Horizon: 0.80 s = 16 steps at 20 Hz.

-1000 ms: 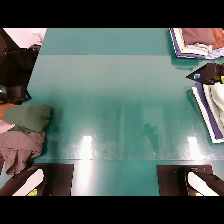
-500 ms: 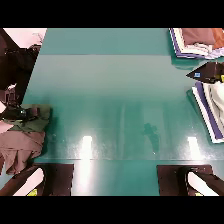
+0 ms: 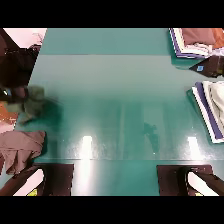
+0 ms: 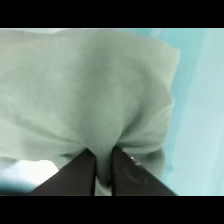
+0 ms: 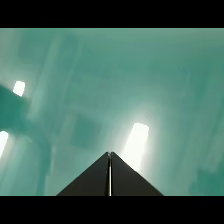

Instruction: Fold the shirts.

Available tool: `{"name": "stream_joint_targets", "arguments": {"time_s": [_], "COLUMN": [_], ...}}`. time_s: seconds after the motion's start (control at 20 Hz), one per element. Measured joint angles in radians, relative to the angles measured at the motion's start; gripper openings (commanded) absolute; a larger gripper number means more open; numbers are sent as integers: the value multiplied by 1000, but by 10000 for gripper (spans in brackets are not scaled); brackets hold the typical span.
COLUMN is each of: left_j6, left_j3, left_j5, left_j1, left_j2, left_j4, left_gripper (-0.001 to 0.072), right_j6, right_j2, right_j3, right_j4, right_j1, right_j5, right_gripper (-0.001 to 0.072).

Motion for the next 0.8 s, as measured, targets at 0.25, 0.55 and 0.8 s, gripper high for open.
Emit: {"name": "stream_joint_targets", "arguments": {"time_s": [0.25, 0.55, 0.8], "left_j6": [12, 11, 10], "left_j3": [410, 479, 322], "left_j5": [-145, -194, -117], "left_j1": [-275, -596, -775], "left_j2": [2, -53, -184], "left_j4": [-46, -61, -146], "left_gripper": [27, 28, 657], "right_j6": [0, 0, 0], "right_j2": [0, 0, 0], "right_j3": [115, 203, 217], "right_j4": [0, 0, 0], "right_j1": [0, 0, 0], "right_j5": [-94, -153, -148], "right_gripper": [16, 17, 17]}}
